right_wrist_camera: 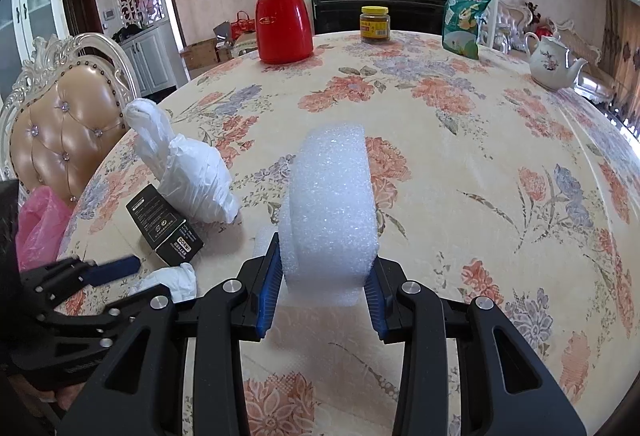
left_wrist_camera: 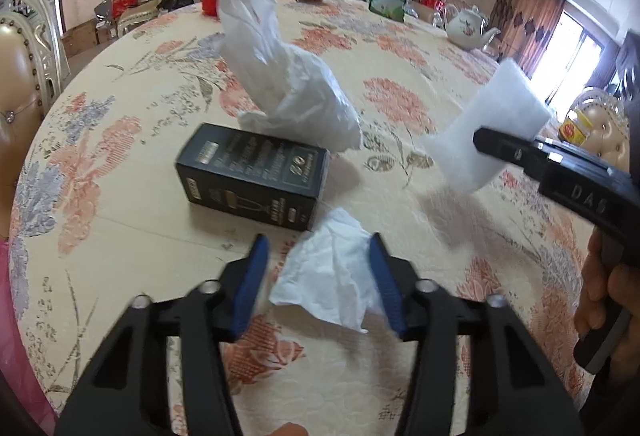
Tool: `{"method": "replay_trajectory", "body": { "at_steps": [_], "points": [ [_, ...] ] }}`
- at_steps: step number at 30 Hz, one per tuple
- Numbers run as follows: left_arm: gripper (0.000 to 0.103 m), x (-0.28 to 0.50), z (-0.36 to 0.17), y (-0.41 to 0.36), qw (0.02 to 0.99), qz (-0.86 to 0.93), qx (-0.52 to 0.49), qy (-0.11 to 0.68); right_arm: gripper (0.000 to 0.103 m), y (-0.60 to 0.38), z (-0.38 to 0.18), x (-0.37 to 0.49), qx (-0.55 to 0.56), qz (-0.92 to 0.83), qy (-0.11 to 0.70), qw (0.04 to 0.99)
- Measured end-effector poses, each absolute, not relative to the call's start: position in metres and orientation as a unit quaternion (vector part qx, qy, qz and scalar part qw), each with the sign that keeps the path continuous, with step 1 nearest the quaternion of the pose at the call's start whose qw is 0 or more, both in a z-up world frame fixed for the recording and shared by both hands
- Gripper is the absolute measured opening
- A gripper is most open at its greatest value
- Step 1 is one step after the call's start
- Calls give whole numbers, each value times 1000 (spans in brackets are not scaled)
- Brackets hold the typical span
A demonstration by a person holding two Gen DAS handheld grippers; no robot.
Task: Collect trash
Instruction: 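Grasp the white foam block with the right tool while the left tool approaches the crumpled tissue, then grasp the crumpled white tissue with the left tool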
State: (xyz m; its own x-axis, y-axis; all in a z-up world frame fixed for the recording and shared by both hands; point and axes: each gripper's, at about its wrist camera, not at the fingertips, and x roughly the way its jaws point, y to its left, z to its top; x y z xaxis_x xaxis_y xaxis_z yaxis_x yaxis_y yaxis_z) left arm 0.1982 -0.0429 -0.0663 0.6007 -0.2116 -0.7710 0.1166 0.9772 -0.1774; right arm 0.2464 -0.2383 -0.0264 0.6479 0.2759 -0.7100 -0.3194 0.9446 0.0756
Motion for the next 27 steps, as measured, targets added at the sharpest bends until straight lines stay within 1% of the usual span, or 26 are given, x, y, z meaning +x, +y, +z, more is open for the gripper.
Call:
{"method": "replay_trajectory", "body": {
  "at_steps": [3,6,13,14,15,18,27],
  "points": [
    [44,198,-70,-50,889,-99,-47,444,36,-240,-26,247,-25,163,386,908],
    [37,197,-71,-54,887,-102,-39,449,36,-241,-26,247,-23,162,386,908],
    [33,196,-75,-57,884,-102,-33,456,36,-238,-29,246,-27,164,390,906],
    [31,196,-75,-56,884,-101,-36,455,36,-237,-29,246,-28,164,391,905],
    [23,196,-74,-56,884,-101,-37,454,36,-237,-30,246,-29,165,391,905],
    [16,193,-71,-53,887,-99,-39,450,36,-236,-30,245,-30,167,392,904],
    [16,176,-51,-36,898,-86,-47,428,36,-229,-30,242,-34,174,391,903]
  ]
}}
